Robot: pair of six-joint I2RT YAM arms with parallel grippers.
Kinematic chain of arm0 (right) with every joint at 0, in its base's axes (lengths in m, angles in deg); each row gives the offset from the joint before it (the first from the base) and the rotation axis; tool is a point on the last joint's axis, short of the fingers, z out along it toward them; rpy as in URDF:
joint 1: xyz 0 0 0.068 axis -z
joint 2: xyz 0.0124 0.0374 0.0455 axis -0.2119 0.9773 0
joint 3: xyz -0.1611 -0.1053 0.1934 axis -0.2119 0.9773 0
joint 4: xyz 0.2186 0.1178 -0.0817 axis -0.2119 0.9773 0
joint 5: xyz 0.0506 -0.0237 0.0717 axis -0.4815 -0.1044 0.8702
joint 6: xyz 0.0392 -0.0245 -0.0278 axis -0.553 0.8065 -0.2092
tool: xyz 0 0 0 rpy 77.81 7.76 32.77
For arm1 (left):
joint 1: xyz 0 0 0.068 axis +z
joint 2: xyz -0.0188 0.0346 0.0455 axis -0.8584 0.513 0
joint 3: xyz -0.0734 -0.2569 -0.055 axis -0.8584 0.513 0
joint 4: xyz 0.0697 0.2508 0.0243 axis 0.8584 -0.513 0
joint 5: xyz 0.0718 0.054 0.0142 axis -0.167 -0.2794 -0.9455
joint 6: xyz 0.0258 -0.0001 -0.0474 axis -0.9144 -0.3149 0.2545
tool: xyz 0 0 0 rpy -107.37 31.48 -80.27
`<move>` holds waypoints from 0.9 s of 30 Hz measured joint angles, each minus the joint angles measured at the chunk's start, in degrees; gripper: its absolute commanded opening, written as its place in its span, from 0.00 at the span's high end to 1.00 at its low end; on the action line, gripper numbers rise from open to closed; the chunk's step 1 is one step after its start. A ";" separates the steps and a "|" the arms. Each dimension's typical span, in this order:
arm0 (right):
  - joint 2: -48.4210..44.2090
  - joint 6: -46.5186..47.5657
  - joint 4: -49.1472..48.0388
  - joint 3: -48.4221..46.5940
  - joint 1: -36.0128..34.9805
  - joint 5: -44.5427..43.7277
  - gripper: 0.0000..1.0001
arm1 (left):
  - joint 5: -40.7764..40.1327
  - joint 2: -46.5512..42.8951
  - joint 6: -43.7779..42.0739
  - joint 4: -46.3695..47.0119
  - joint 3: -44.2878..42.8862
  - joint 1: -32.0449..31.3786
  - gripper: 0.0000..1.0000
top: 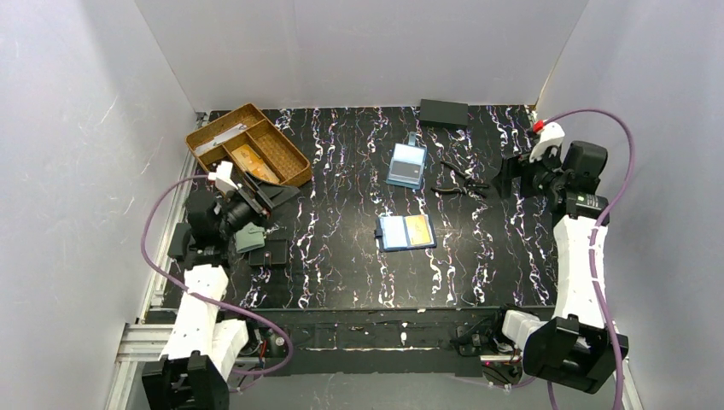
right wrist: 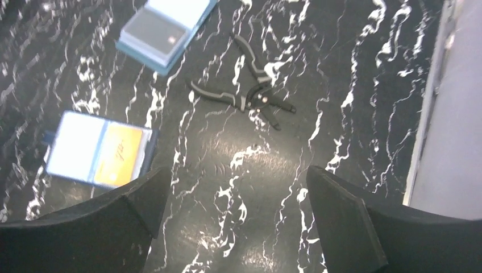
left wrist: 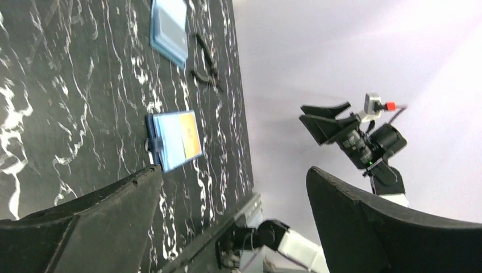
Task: Take the credit cards out of the card holder
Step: Reset both arms
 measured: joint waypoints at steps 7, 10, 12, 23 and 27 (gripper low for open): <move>0.09 -9.58 1.92 -9.22 0.00 -1.00 0.02 | -1.23 1.88 -17.70 -28.00 -21.27 3.78 0.02; 0.28 -11.43 3.46 -12.84 0.00 -0.59 0.02 | -1.79 1.93 -21.63 -35.50 -28.32 3.89 0.02; 0.55 -12.58 4.54 -15.61 0.00 -0.06 0.02 | -1.68 1.80 -21.14 -38.78 -31.28 3.89 0.02; -1.20 -21.44 6.38 -20.55 0.00 -0.97 0.02 | -9.02 1.41 -19.41 -50.39 -39.88 3.89 0.02; -3.60 -24.26 5.36 -18.39 0.00 -1.63 0.02 | -10.65 0.81 -19.42 -51.37 -39.91 3.89 0.02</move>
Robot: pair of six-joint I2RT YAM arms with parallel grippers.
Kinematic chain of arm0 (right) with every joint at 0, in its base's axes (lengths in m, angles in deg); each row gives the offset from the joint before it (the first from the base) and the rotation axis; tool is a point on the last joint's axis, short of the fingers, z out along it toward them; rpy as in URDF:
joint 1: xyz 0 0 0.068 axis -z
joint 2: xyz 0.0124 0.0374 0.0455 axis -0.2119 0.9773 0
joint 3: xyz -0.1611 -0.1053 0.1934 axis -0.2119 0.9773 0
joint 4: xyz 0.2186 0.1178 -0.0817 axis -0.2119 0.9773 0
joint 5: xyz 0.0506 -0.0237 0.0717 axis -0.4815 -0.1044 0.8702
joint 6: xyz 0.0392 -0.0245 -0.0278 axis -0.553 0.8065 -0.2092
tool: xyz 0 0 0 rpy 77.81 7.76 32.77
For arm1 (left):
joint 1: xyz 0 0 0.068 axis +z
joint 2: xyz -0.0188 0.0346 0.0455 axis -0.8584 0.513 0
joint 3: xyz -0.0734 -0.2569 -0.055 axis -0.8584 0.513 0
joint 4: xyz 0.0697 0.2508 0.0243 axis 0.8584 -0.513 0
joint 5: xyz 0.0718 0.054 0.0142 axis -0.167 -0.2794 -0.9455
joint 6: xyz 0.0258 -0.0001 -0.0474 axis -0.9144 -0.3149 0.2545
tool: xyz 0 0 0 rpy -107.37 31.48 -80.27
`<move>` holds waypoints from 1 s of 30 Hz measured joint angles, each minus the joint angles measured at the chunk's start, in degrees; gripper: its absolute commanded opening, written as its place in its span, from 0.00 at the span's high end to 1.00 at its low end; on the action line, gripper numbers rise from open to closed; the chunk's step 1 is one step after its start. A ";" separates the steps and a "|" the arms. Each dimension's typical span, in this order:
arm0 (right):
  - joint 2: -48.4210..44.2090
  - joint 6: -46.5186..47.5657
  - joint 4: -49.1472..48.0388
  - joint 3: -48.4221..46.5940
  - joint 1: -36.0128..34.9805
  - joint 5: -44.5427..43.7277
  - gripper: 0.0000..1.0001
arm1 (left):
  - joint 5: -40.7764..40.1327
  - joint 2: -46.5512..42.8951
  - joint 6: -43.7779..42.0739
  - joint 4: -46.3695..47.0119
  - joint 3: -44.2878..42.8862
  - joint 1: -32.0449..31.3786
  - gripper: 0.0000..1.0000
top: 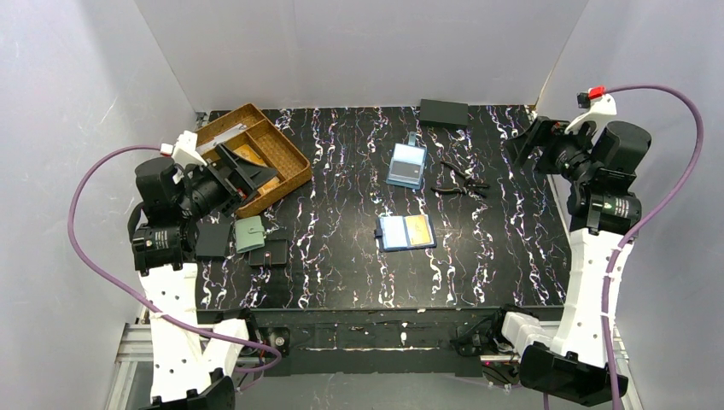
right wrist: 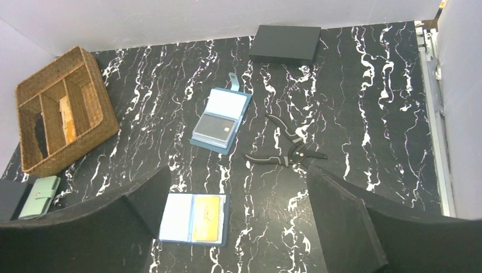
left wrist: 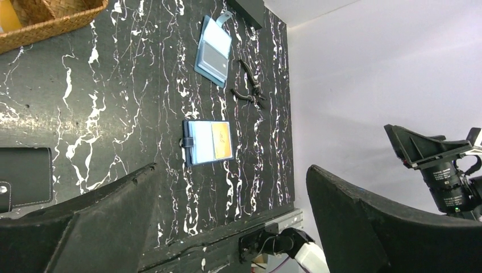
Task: Take the credit cards out of the card holder
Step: Reset both arms
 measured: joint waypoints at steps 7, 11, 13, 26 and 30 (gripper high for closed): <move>-0.85 -3.10 -3.00 2.95 0.00 0.00 0.02 | -1.97 -0.38 -6.02 -2.92 -1.27 0.00 0.02; -0.77 -4.33 -4.31 3.31 0.00 0.32 0.02 | -4.55 0.91 -11.37 -6.45 -4.84 0.00 0.02; -0.77 -4.58 -5.10 3.31 0.00 0.57 0.02 | -5.51 1.58 -14.17 -7.64 -6.48 0.00 0.02; -0.29 -5.31 -6.69 3.31 0.23 2.57 0.02 | -4.38 1.62 -21.11 -9.06 -7.63 -0.27 0.02; -0.44 -5.21 -6.68 3.31 0.35 2.88 0.02 | -1.54 1.67 -20.40 -8.59 -7.63 -0.28 0.02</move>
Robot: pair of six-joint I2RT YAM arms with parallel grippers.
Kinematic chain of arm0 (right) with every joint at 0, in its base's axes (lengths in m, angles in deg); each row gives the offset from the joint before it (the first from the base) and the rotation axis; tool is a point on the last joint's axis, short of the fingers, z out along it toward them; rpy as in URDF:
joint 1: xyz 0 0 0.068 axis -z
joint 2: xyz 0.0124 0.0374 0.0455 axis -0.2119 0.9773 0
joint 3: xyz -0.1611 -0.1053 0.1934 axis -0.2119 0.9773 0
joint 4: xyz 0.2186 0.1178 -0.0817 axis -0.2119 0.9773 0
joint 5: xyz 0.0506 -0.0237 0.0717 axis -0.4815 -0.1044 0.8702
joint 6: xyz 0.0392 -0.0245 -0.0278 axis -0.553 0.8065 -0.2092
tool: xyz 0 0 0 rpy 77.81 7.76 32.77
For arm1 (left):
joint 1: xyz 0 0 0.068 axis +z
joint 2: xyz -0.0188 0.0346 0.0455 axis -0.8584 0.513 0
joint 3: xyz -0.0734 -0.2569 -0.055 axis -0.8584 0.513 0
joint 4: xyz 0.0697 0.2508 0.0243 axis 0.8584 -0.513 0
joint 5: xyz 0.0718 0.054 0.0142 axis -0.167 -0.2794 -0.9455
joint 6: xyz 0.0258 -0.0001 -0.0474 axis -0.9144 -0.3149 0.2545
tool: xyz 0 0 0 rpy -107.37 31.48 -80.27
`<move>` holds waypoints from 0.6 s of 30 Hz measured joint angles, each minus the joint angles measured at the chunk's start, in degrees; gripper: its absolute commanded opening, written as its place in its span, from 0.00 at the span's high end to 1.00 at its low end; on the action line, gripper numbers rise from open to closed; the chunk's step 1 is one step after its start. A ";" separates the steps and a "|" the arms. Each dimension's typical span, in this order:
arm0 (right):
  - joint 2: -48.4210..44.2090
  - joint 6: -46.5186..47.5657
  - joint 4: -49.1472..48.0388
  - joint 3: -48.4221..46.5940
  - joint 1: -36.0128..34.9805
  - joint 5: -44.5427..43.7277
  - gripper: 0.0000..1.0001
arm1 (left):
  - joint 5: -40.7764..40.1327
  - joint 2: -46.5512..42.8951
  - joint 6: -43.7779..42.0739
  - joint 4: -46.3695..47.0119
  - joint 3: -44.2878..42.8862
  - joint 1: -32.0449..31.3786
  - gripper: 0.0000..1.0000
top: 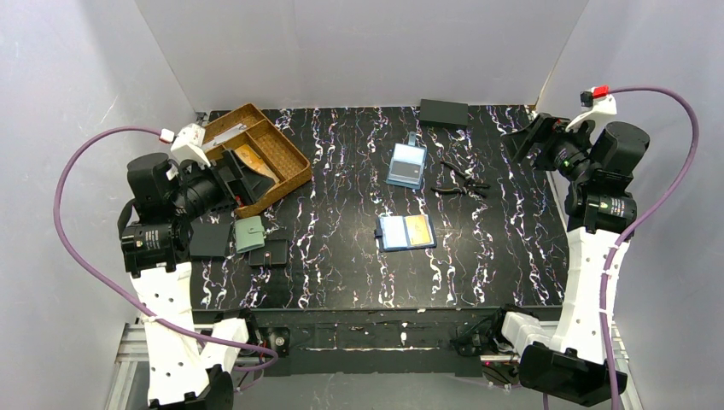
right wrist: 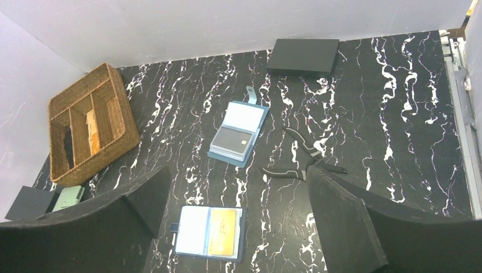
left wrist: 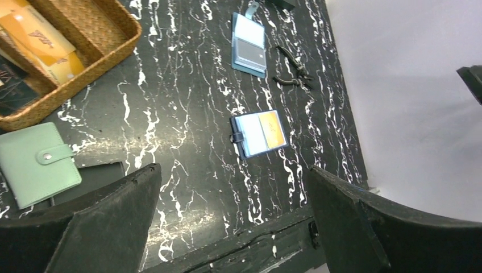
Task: Take the credit cards out of the card holder
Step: Reset both arms
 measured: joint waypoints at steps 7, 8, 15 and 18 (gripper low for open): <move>-1.12 0.63 0.04 0.00 0.02 0.23 0.02 | 3.81 -0.07 0.75 1.30 0.44 -0.33 0.02; -1.25 0.73 0.05 0.00 0.02 0.24 0.02 | 4.17 -0.10 0.82 1.33 0.49 -0.36 0.02; -1.72 0.98 0.06 0.11 0.03 0.40 0.02 | 6.10 -0.65 0.89 2.00 1.06 -0.70 0.02; -1.74 0.98 0.08 0.12 0.03 0.40 0.02 | 6.50 -0.75 0.90 2.26 1.33 -0.74 0.02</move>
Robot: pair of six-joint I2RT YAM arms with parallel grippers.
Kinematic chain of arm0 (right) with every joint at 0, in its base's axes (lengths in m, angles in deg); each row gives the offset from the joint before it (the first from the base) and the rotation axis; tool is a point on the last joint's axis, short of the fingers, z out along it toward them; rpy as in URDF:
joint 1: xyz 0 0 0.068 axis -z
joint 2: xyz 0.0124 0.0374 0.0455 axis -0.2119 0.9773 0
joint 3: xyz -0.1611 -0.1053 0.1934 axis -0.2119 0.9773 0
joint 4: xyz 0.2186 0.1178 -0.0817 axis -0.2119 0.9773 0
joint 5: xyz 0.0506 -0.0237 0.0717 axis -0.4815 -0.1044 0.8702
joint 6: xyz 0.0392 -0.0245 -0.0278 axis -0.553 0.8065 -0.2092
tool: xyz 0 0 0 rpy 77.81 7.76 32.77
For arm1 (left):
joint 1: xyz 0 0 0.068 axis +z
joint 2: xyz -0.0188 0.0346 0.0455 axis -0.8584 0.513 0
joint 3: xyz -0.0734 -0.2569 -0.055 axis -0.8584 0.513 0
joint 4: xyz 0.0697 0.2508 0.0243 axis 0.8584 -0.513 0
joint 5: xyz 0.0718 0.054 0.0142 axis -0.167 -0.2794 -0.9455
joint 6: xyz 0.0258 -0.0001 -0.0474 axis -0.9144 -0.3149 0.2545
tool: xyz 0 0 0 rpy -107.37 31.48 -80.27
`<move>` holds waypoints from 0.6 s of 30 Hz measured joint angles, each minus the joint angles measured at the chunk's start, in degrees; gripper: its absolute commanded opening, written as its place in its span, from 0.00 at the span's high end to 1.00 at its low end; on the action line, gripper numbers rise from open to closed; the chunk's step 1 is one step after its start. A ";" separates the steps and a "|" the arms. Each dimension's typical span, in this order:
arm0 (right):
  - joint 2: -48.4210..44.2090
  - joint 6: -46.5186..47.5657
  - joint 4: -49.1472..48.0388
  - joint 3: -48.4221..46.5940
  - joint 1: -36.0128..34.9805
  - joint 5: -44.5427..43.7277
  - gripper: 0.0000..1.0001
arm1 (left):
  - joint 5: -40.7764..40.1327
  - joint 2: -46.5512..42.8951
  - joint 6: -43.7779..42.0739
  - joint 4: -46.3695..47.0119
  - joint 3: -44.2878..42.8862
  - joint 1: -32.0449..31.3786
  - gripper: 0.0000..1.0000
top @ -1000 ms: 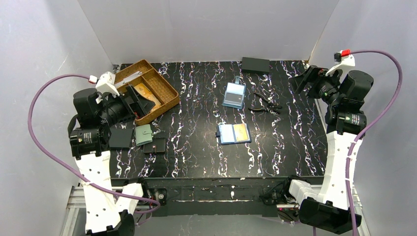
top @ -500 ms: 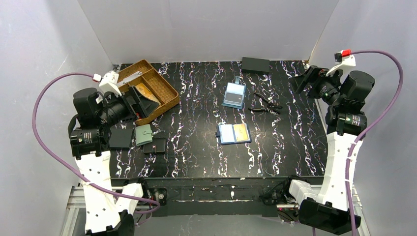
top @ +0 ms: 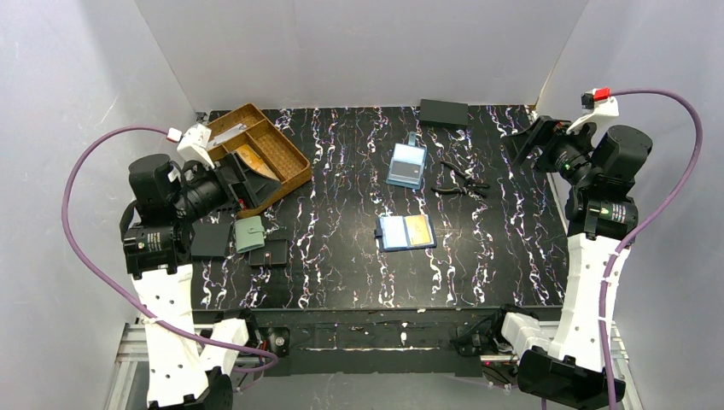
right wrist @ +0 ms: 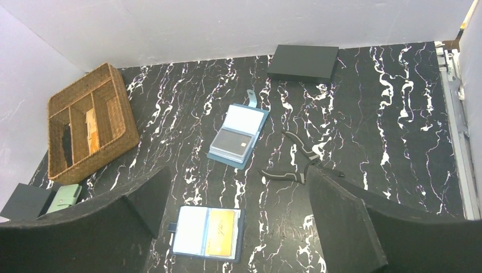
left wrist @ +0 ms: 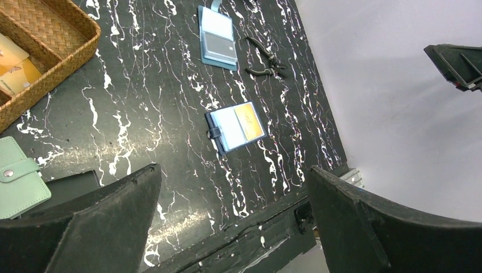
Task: Take the credit cards out of the card holder
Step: Reset both arms
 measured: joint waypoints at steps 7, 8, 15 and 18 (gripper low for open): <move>-0.02 -0.01 0.02 0.91 0.06 0.02 0.02 | 0.23 -0.03 0.01 0.38 0.22 -0.16 0.02; -0.01 -0.02 0.04 0.98 0.07 0.03 0.02 | 0.25 -0.06 0.01 0.44 0.26 -0.17 0.02; -0.05 -0.04 0.01 1.00 0.39 0.23 0.02 | 0.39 -0.39 0.01 0.73 0.87 -0.28 0.02; -0.07 -0.07 0.00 1.00 0.39 0.24 0.02 | 0.42 -0.39 0.02 0.73 0.95 -0.28 0.02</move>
